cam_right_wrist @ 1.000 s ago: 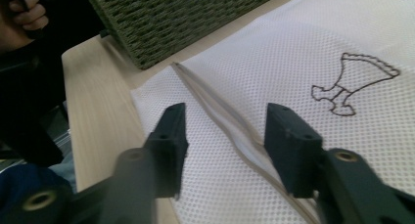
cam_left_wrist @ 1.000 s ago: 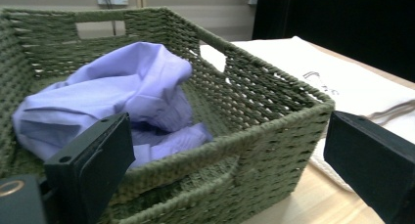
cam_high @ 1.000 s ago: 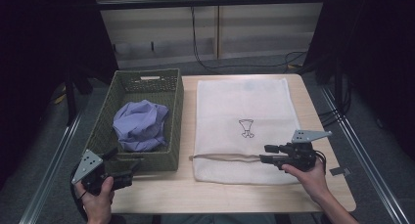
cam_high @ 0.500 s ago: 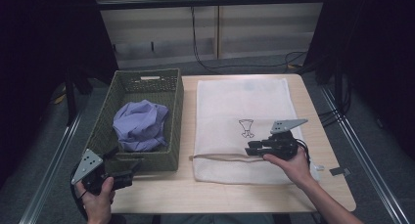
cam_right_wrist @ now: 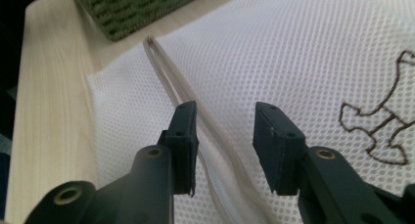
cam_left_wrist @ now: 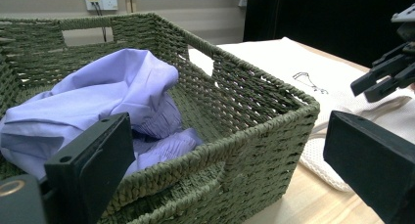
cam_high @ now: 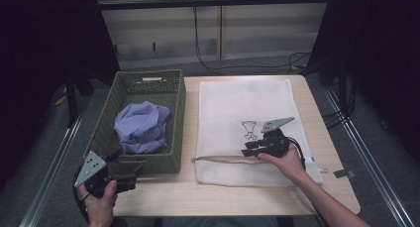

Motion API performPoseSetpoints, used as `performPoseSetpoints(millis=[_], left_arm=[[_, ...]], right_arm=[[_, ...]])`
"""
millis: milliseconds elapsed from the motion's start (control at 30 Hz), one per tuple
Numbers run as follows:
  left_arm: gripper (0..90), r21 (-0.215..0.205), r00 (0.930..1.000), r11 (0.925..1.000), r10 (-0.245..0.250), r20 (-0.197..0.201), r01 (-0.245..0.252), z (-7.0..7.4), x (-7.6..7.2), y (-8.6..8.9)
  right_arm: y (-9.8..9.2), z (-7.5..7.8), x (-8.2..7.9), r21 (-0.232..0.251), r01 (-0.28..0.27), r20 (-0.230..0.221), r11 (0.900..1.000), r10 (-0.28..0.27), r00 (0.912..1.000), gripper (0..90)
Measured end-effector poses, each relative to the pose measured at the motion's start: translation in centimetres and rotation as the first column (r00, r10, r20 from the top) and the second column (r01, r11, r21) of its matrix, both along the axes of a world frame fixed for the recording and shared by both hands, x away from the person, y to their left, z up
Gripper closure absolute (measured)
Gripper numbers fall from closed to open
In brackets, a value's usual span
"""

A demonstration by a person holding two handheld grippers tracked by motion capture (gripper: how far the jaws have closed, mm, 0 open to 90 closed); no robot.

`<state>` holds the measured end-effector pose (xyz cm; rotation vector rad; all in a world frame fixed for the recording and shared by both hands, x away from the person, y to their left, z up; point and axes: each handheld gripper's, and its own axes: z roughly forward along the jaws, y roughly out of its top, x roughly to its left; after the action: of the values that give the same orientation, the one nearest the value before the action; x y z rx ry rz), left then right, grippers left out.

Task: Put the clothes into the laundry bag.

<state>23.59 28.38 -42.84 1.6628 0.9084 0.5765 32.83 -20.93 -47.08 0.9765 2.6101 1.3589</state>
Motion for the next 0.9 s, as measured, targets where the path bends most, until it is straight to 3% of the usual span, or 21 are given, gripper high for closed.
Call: performPoseSetpoints(millis=[133, 233, 300, 400, 500, 833, 900], left_arm=[[4.7, 0.020, 0.9999, 0.9998, 0.006, 0.009, -0.006, 0.0, -0.1, -0.1], [4.6, 0.010, 1.0000, 0.9999, 0.001, 0.001, -0.001, -0.1, 0.0, 0.0], [4.7, 0.016, 0.9999, 0.9998, 0.010, -0.002, -0.010, -0.1, 0.0, 0.0], [4.6, 0.015, 0.9998, 0.9997, 0.017, -0.008, -0.017, -0.1, 0.1, 0.1], [4.6, 0.012, 0.9998, 0.9998, 0.015, -0.010, -0.015, -0.1, 0.1, 0.2], [3.9, -0.001, 0.9997, 0.9999, 0.016, -0.019, -0.016, -0.2, 0.1, 0.0], [4.0, 0.002, 0.9995, 0.9996, 0.027, -0.016, -0.027, -0.1, 0.0, 0.0]], right_arm=[[0.1, -1.2, 0.1, -0.053, -0.010, -0.003, 0.999, 0.010, 0.9999, 63.4], [-0.1, -1.6, 0.2, -0.053, -0.004, -0.005, 0.999, 0.004, 1.0000, 62.3], [-0.2, -2.0, 0.4, -0.079, -0.005, -0.012, 0.997, 0.004, 0.9999, 60.9], [-0.1, -2.6, 0.6, -0.090, -0.019, -0.027, 0.996, 0.017, 0.9995, 55.0], [0.1, -2.9, 0.6, -0.121, -0.016, -0.010, 0.993, 0.015, 0.9998, 53.8], [0.5, -3.3, -0.1, -0.148, -0.027, 0.070, 0.989, 0.037, 0.9968, 51.7], [0.4, -3.4, -0.2, -0.148, -0.025, 0.088, 0.989, 0.038, 0.9954, 55.9]])
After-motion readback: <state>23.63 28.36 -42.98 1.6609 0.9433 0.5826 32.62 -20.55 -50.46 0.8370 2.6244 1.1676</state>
